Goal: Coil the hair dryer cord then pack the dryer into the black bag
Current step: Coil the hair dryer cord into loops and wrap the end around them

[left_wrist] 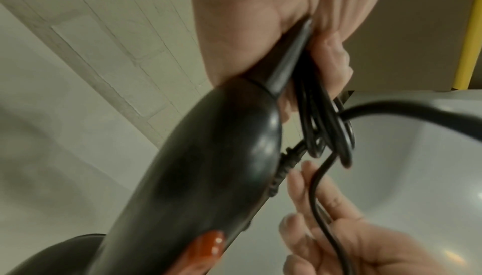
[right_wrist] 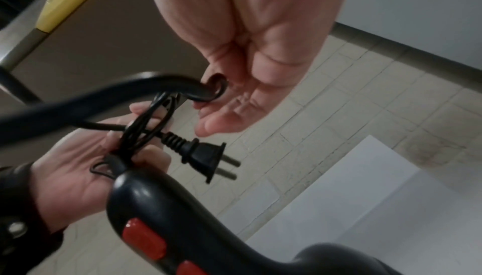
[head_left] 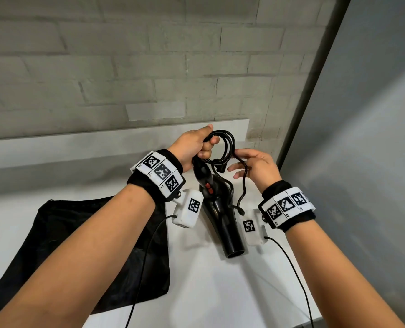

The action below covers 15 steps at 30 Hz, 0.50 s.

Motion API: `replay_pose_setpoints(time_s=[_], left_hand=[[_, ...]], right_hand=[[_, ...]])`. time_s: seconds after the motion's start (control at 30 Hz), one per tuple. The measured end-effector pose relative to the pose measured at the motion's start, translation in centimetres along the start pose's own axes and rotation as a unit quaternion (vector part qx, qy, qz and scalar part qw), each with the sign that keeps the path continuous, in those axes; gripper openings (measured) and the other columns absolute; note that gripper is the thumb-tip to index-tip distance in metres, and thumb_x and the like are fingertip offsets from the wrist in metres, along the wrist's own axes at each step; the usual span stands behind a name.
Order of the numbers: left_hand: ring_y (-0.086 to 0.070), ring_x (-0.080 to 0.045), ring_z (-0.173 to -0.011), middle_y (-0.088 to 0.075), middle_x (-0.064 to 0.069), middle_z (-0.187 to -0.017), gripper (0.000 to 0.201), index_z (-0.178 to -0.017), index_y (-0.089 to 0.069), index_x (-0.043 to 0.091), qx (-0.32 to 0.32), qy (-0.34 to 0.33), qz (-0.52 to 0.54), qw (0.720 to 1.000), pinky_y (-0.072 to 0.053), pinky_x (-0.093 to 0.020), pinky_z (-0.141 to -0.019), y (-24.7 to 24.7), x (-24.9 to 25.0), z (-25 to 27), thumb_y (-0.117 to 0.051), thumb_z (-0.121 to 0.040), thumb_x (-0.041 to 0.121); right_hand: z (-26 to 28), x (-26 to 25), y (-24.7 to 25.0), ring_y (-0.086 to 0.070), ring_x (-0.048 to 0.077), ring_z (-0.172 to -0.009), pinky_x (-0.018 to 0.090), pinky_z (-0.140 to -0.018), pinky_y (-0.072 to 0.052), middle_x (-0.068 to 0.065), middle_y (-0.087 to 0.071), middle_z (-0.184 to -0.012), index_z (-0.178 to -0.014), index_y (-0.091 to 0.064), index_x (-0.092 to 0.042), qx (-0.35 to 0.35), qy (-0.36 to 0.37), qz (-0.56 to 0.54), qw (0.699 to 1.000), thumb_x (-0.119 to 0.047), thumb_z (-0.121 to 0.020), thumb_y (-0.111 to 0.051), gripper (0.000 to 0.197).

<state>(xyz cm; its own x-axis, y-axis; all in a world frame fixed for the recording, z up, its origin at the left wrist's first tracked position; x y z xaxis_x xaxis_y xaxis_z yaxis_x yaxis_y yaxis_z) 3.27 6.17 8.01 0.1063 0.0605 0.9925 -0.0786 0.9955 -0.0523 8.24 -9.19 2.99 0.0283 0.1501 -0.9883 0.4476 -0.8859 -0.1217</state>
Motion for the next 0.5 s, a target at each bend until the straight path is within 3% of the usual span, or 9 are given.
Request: replay_pose_setpoints(time_s=[0.1,0.23,0.3,0.37,0.43,0.5], left_hand=[[-0.020,-0.002,-0.028,-0.024,0.011,-0.031,0.042,-0.062,-0.037,0.017,-0.003,0.000,0.041,0.999,-0.015,-0.014,-0.033,0.3,0.1,-0.2,-0.025,-0.100,0.034],[-0.020,-0.002,-0.029,-0.022,0.013,-0.033,0.044,-0.062,-0.037,0.017,-0.004,0.001,0.060,0.998,-0.016,-0.013,-0.031,0.8,0.0,-0.5,-0.024,-0.100,0.034],[-0.020,-0.002,-0.029,-0.022,0.013,-0.033,0.044,-0.062,-0.038,0.017,-0.004,0.000,0.068,0.998,-0.017,-0.013,-0.031,0.9,0.0,-0.6,-0.024,-0.100,0.034],[-0.020,-0.002,-0.028,-0.023,0.013,-0.033,0.044,-0.062,-0.038,0.017,-0.006,0.001,0.074,0.997,-0.016,-0.013,-0.031,0.9,0.0,-0.6,-0.024,-0.100,0.034],[-0.020,-0.002,-0.028,-0.023,0.012,-0.033,0.045,-0.062,-0.037,0.017,-0.009,0.006,0.076,0.997,-0.016,-0.013,-0.030,0.8,0.0,-0.6,-0.023,-0.100,0.034],[-0.020,-0.002,-0.028,-0.023,0.011,-0.033,0.045,-0.061,-0.037,0.017,-0.008,0.006,0.078,0.997,-0.016,-0.012,-0.029,0.7,0.0,-0.6,-0.023,-0.100,0.035]], right_hand=[[-0.5,0.8,0.3,-0.063,0.010,-0.047,0.020,-0.042,-0.050,0.006,-0.062,-0.086,-0.095,-0.058,-0.005,-0.012,-0.016,0.027,0.999,0.024,-0.076,-0.022,0.050],[-1.1,2.6,0.3,-0.056,0.005,-0.065,0.015,-0.048,-0.047,-0.008,-0.058,-0.096,-0.102,-0.056,-0.026,-0.046,0.005,0.138,0.989,0.015,-0.084,-0.039,0.048],[-1.3,3.3,-0.5,-0.054,-0.001,-0.062,0.012,-0.051,-0.046,-0.004,-0.057,-0.082,-0.116,-0.048,-0.024,-0.091,0.001,0.157,0.983,0.010,-0.087,-0.044,0.045],[-1.5,3.7,-1.3,-0.055,-0.002,-0.062,0.012,-0.054,-0.047,0.004,-0.055,-0.081,-0.122,-0.046,-0.013,-0.101,-0.002,0.148,0.984,0.010,-0.087,-0.043,0.042],[-1.5,3.4,-1.9,-0.059,-0.001,-0.067,0.013,-0.056,-0.051,0.005,-0.057,-0.089,-0.115,-0.049,-0.003,-0.085,0.015,0.090,0.992,0.018,-0.085,-0.037,0.039],[-1.4,2.7,-2.4,-0.062,-0.004,-0.065,0.015,-0.056,-0.054,-0.001,-0.060,-0.096,-0.095,-0.053,-0.008,-0.079,0.044,0.016,0.996,0.024,-0.079,-0.038,0.039]])
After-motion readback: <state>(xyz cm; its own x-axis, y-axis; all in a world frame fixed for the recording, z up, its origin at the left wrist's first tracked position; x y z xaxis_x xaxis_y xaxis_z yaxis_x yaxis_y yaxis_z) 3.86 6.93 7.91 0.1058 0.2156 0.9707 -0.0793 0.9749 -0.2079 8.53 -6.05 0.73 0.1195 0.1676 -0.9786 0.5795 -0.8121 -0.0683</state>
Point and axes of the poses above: each hand's wrist, its own z-axis away from the middle knuckle, its own y-axis out of the back of the hand, x = y × z, the point moved 1 cm from there along -z, towards the middle knuckle
